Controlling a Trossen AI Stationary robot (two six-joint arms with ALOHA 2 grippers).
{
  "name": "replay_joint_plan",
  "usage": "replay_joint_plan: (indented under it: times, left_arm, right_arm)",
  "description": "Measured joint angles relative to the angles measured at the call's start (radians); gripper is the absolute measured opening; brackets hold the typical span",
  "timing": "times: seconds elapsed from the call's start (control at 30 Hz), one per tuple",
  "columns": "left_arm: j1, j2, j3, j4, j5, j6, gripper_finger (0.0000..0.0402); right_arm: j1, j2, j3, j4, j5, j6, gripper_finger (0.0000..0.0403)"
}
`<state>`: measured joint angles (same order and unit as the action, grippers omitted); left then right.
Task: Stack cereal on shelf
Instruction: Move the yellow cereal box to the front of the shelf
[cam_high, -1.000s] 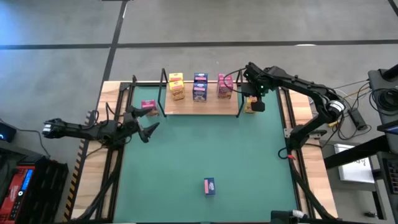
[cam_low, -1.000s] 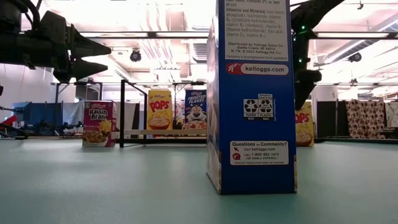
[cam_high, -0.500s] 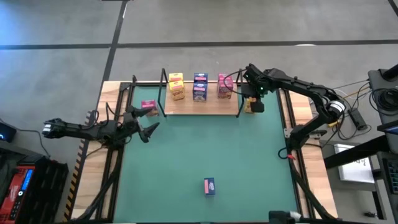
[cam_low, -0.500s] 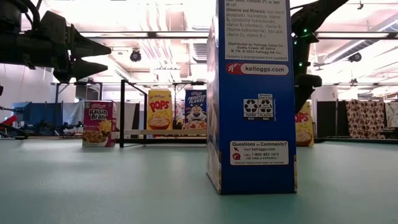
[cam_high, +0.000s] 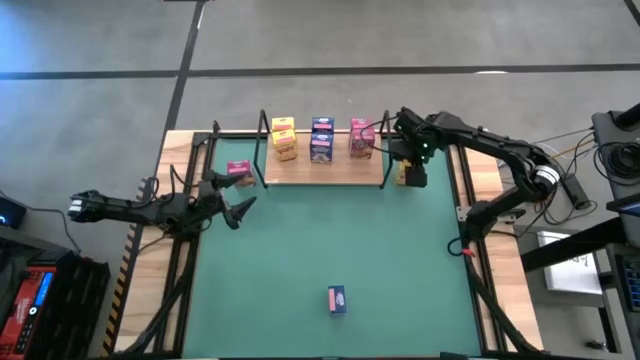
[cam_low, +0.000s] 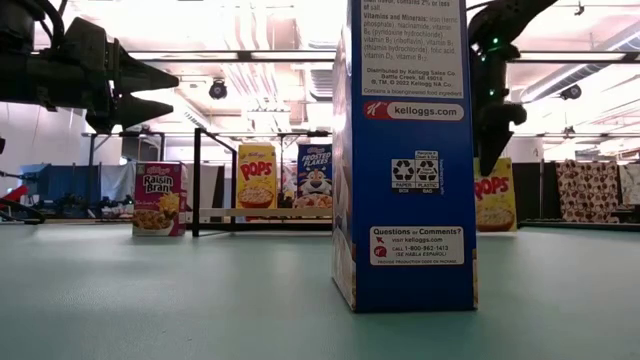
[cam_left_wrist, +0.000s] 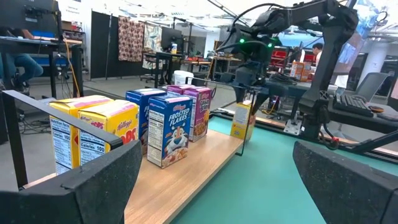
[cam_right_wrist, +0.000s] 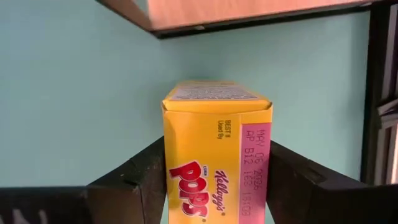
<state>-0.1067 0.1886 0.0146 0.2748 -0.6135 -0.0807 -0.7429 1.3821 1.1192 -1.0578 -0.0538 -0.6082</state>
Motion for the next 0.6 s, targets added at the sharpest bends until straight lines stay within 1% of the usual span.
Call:
replay_joint_plan:
  times: [0.3,0.47,0.6]
  left_arm:
    - [0.000,0.000,0.000,0.000,0.000,0.000,0.0400]
    - [0.000,0.000,0.000,0.000,0.000,0.000,0.0400]
    - [0.000,0.000,0.000,0.000,0.000,0.000,0.0400]
  right_arm:
    - [0.143,-0.073,-0.035,-0.014,-0.007,0.155,0.0203]
    - [0.261,-0.099,-0.051,-0.017,-0.008,0.292,0.0203]
    - [0.368,-0.097,-0.051,-0.005,-0.006,0.356,0.0203]
